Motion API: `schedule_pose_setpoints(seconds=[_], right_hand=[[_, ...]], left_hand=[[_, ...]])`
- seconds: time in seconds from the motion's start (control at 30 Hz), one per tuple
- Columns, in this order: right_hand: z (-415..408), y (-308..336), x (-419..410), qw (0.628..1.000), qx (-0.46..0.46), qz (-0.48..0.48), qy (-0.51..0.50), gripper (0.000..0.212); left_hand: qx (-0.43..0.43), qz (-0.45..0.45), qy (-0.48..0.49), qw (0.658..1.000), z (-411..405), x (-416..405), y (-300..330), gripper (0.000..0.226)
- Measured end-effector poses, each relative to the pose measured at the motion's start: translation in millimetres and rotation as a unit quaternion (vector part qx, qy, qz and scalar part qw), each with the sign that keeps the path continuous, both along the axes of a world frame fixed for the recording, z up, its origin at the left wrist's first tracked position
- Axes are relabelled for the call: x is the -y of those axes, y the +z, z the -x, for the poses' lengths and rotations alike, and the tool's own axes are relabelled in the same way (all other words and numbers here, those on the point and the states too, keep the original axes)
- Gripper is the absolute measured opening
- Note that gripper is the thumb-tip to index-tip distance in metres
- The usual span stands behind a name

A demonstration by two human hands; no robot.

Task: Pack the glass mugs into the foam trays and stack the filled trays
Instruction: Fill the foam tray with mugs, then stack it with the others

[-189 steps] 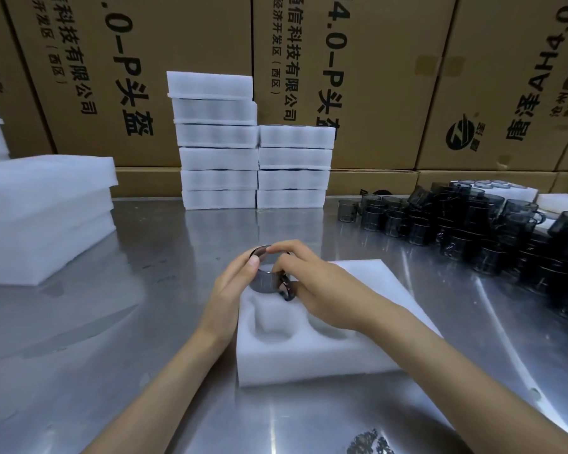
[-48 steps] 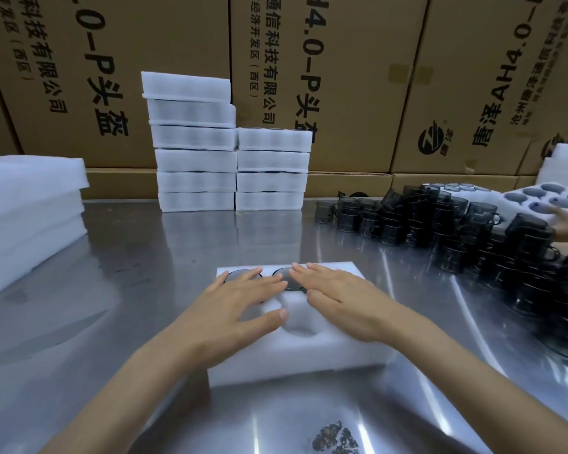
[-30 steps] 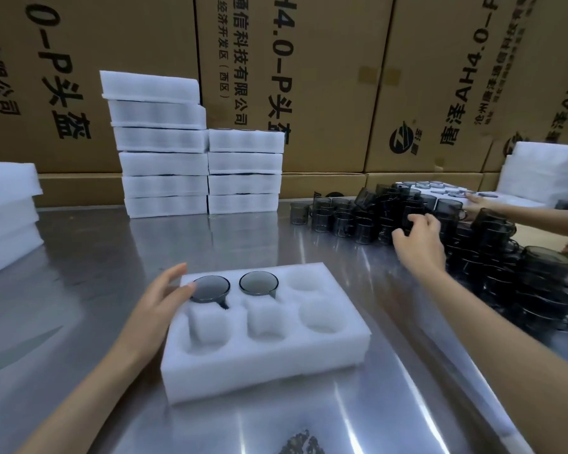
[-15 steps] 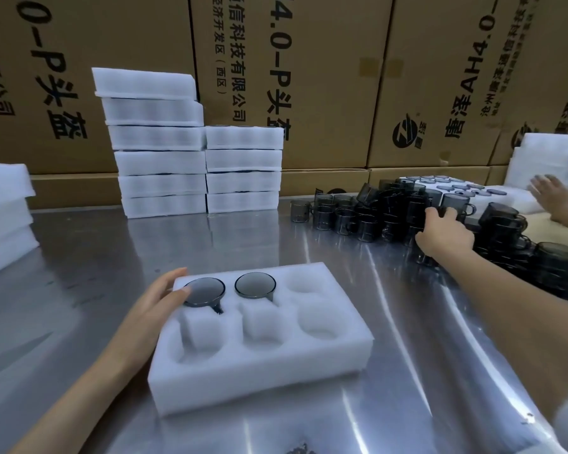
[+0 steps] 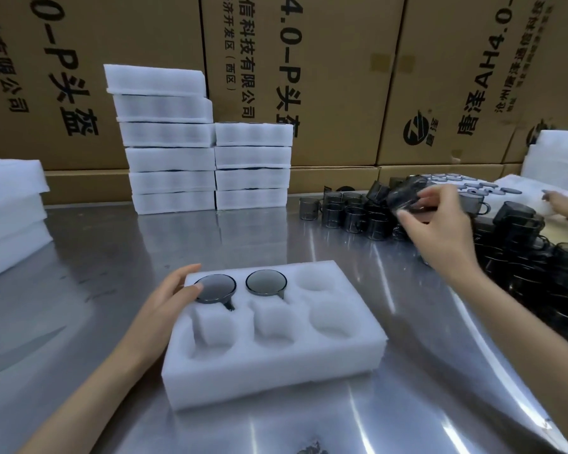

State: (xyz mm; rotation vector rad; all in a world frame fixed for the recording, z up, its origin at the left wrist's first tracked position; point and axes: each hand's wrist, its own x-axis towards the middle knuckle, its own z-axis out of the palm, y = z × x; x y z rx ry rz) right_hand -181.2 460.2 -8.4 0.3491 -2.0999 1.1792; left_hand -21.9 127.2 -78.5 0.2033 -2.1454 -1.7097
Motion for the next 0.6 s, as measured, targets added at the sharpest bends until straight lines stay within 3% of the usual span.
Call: schedule_pose_setpoints(seconds=[0.13, 0.23, 0.4, 0.6], right_hand=[[-46.7, -7.2, 39.2, 0.99, 0.003, -0.006, 0.143, 0.015], [-65.5, -17.7, 60.0, 0.979, -0.016, -0.062, 0.192, 0.011], [-72.6, -30.7, 65.9, 0.963, -0.019, -0.193, 0.188, 0.013], [-73.2, -29.7, 61.8, 0.95, 0.009, -0.249, 0.186, 0.015]], left_hand=[[-0.003, -0.005, 0.004, 1.0, -1.1, -0.2, 1.0, 0.037], [-0.006, -0.005, 0.005, 1.0, -2.0, -0.2, 0.8, 0.033], [-0.01, 0.014, 0.023, 1.0, 0.2, 2.0, -2.9, 0.021], [-0.013, 0.016, 0.026, 0.999, -0.9, -1.4, -1.1, 0.023]])
